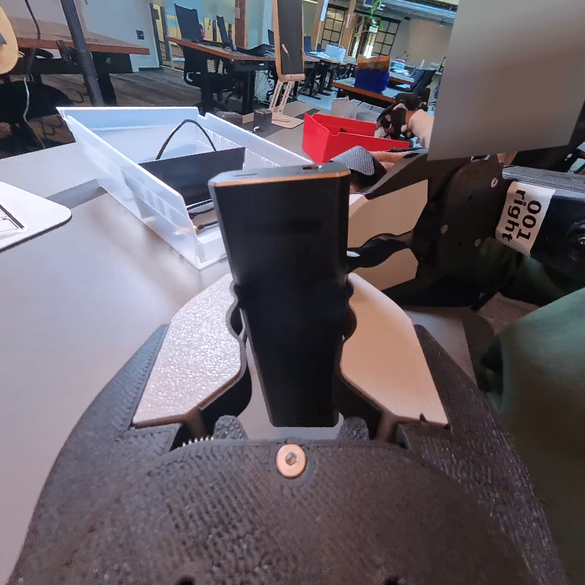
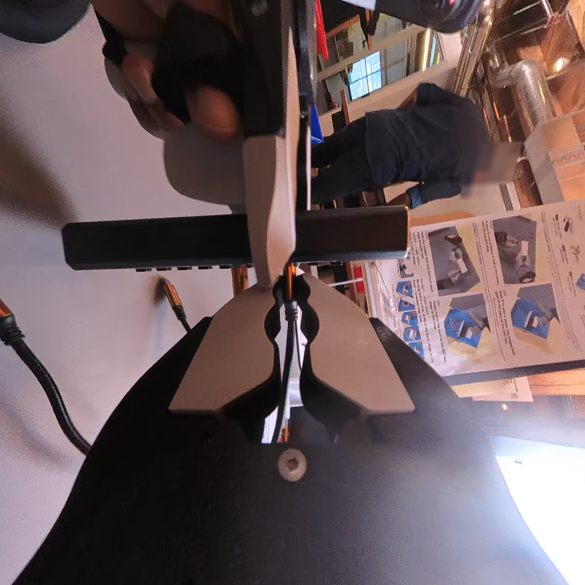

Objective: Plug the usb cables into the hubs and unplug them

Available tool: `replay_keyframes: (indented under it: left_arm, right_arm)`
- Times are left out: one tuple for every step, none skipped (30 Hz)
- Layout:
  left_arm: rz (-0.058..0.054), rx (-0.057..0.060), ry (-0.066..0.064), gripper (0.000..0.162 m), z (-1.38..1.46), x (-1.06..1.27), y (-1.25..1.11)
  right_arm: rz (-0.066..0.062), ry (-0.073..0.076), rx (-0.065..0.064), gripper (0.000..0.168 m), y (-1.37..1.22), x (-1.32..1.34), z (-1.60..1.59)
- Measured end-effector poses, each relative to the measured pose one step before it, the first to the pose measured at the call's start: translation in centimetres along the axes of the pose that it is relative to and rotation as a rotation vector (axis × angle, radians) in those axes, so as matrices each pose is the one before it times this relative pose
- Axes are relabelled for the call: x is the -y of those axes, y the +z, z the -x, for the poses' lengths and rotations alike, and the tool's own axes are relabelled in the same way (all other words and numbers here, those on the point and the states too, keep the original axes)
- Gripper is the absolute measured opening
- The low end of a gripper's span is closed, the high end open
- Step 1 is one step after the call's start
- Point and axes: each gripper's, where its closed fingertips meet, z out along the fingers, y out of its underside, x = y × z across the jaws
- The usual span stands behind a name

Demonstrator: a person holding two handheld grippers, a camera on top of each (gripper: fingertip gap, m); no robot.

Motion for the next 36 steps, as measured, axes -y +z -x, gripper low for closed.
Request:
replay_keyframes:
  left_arm:
    - [0.0056, -0.007, 0.0041, 0.061, -0.051, 0.017, -0.07]
    - [0.0111, -0.0031, 0.0035, 0.061, -0.037, -0.035, -0.04]
    - [0.0013, 0.0041, 0.0172, 0.061, -0.007, 0.058, -0.044]
    - [-0.0097, 0.0077, 0.0151, 0.061, -0.004, 0.203, -0.089]
    - [-0.018, 0.0027, 0.0046, 0.061, -0.024, 0.323, -0.114]
    - [-0.0216, -0.0062, -0.0094, 0.061, -0.074, 0.405, -0.155]
    - [-0.0217, -0.0009, -0.0048, 0.061, -0.046, 0.437, -0.129]
    - [-0.0149, 0.0091, 0.0065, 0.061, 0.035, 0.301, -0.07]
    - [-0.0042, 0.0134, 0.0142, 0.06, 0.113, 0.101, -0.002]
    - [0.0001, 0.0113, 0.0127, 0.06, 0.104, 0.027, 0.013]
    - [0.0025, 0.008, 0.0099, 0.06, 0.082, 0.002, 0.002]
    - [-0.0007, 0.0117, 0.0142, 0.06, 0.058, 0.036, 0.032]
    - [-0.0006, 0.0104, 0.0122, 0.06, 0.039, 0.109, 0.028]
    - [0.003, 0.008, 0.0151, 0.06, 0.024, 0.115, 0.069]
    - [0.0001, 0.011, 0.0159, 0.06, 0.045, 0.191, 0.059]
    - [0.0019, 0.0104, 0.016, 0.06, 0.031, 0.174, 0.062]
    - [-0.0051, 0.0075, 0.0097, 0.06, 0.006, 0.245, 0.028]
    - [-0.0055, 0.0033, 0.0, 0.06, -0.012, 0.242, 0.03]
    - [-0.0067, 0.0027, -0.0017, 0.06, -0.018, 0.187, 0.045]
    - [-0.002, 0.0053, -0.0001, 0.06, 0.022, 0.12, 0.044]
    - [-0.0071, 0.0046, 0.0018, 0.06, -0.017, 0.148, 0.017]
    - [-0.0043, 0.0049, 0.0032, 0.06, -0.034, 0.143, 0.01]
    - [-0.0028, 0.0069, 0.0098, 0.06, -0.069, 0.185, 0.0]
    - [-0.0011, 0.0067, 0.0102, 0.06, -0.029, 0.159, 0.021]
    - [-0.0024, 0.0032, 0.0046, 0.06, -0.005, 0.142, 0.004]
    - [-0.0005, 0.002, 0.0061, 0.06, -0.008, 0.148, -0.013]
    - [-0.0016, 0.0021, 0.0077, 0.06, -0.051, 0.162, -0.027]
    - [-0.0045, -0.0011, -0.0012, 0.06, -0.052, 0.152, -0.044]
    - [-0.0003, -0.0025, -0.0079, 0.06, 0.032, 0.012, 0.013]
    - [-0.0003, -0.0071, -0.0097, 0.06, 0.017, -0.042, -0.006]
    - [0.0006, 0.0014, 0.0004, 0.06, -0.021, -0.056, 0.012]
    - [0.0036, -0.0027, -0.0003, 0.06, -0.079, -0.013, 0.004]
    - [0.0016, -0.0067, -0.0013, 0.06, -0.122, 0.028, -0.032]
    - [-0.002, -0.0035, -0.0027, 0.06, -0.068, 0.054, -0.003]
    - [-0.0022, -0.0076, -0.0078, 0.06, -0.073, 0.036, -0.009]
    - [0.0013, -0.0033, -0.0041, 0.06, -0.019, -0.017, -0.004]
  right_arm:
    - [-0.0034, -0.0129, -0.0078, 0.008, -0.038, 0.155, 0.01]
    - [-0.0007, -0.0069, -0.0062, 0.008, -0.024, 0.062, -0.031]
    - [0.0007, 0.002, -0.006, 0.008, -0.018, 0.034, -0.057]
    - [0.0004, 0.0098, -0.0095, 0.008, -0.007, 0.036, -0.114]
    - [-0.0009, 0.0205, -0.011, 0.008, -0.013, 0.072, -0.177]
    - [-0.0058, 0.0227, -0.0128, 0.008, -0.018, 0.13, -0.213]
    - [-0.0087, 0.0182, -0.0144, 0.008, -0.003, 0.128, -0.226]
    - [-0.0059, 0.0137, -0.0118, 0.008, 0.041, 0.049, -0.199]
    - [-0.0029, 0.0094, -0.0071, 0.008, 0.082, -0.038, -0.132]
    - [-0.0015, 0.0074, -0.0029, 0.009, 0.09, -0.085, -0.062]
    - [0.0005, 0.0065, -0.0013, 0.009, 0.076, -0.077, -0.001]
    - [0.001, 0.0045, -0.0018, 0.009, 0.051, -0.072, -0.025]
    - [-0.0016, 0.0052, -0.0019, 0.009, 0.019, -0.056, -0.079]
    - [-0.0027, 0.0044, -0.0028, 0.009, -0.012, -0.068, -0.116]
    - [-0.0025, 0.0007, -0.0065, 0.009, -0.018, -0.055, -0.172]
    - [-0.0027, 0.0002, -0.0074, 0.009, -0.038, -0.036, -0.201]
    - [-0.0048, 0.0007, -0.006, 0.009, -0.049, -0.01, -0.221]
    - [-0.0065, 0.0018, -0.0058, 0.01, -0.059, 0.032, -0.234]
    - [-0.0055, -0.0016, -0.0074, 0.009, -0.043, 0.029, -0.199]
    - [-0.0016, -0.003, -0.0076, 0.01, -0.03, -0.014, -0.157]
    - [-0.0008, -0.0025, -0.0056, 0.01, -0.027, -0.001, -0.127]
    - [-0.0035, -0.0046, -0.0068, 0.01, -0.049, 0.028, -0.137]
    - [-0.0051, -0.0043, -0.0087, 0.009, -0.071, 0.054, -0.146]
    - [-0.0053, -0.0029, -0.0068, 0.01, -0.059, 0.038, -0.142]
    - [-0.0031, -0.0003, -0.0034, 0.009, -0.048, 0.02, -0.142]
    - [-0.0027, 0.0021, -0.0012, 0.009, -0.036, 0.039, -0.119]
    - [-0.0034, 0.0027, -0.0013, 0.01, -0.059, 0.071, -0.127]
    - [-0.0043, 0.0021, -0.0021, 0.01, -0.051, 0.092, -0.126]
    - [-0.0005, 0.004, 0.0005, 0.01, -0.021, 0.022, -0.045]
    - [0.0024, 0.0018, 0.0024, 0.01, 0.011, -0.025, 0.025]
    - [0.0, 0.0003, 0.003, 0.01, -0.023, -0.021, 0.042]
    - [-0.0033, 0.0011, 0.0031, 0.01, -0.052, -0.007, 0.037]
    - [-0.0071, 0.0037, 0.003, 0.01, -0.098, 0.048, 0.025]
    - [-0.0041, 0.0033, 0.0009, 0.01, -0.103, 0.052, -0.029]
    - [-0.0022, 0.0008, 0.0004, 0.01, -0.063, 0.051, -0.032]
    - [-0.0009, 0.0031, 0.0038, 0.01, -0.048, 0.006, 0.014]
